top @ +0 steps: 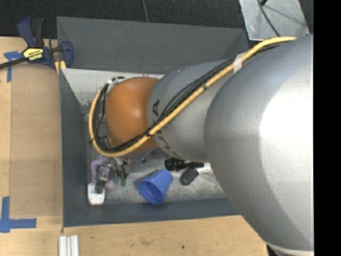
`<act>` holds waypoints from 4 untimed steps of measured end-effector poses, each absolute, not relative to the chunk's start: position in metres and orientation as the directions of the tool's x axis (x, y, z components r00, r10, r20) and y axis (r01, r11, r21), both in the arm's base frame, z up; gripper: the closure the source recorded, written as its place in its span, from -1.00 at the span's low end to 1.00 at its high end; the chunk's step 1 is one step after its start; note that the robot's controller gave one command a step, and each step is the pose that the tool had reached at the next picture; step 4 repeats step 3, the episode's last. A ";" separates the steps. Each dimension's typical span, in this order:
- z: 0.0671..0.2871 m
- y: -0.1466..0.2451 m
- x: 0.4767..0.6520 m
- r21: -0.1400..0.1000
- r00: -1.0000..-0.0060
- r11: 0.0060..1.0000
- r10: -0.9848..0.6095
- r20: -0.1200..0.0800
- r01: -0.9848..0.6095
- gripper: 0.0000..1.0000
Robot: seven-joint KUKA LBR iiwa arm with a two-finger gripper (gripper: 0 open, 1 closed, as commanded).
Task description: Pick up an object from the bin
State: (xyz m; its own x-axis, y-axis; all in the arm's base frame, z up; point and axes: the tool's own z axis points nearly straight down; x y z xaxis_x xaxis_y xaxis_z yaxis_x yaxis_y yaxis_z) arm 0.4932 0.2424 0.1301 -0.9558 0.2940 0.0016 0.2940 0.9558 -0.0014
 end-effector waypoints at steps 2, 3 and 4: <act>0.153 0.243 0.494 0.002 -0.956 0.956 0.294 -0.002 0.294 1.00; 0.163 0.242 0.494 0.000 -0.956 0.956 0.293 0.000 0.293 1.00; 0.163 0.242 0.494 0.000 -0.956 0.956 0.293 0.000 0.293 1.00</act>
Offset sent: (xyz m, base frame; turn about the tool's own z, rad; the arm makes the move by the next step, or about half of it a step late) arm 0.0000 0.0001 0.0024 0.0000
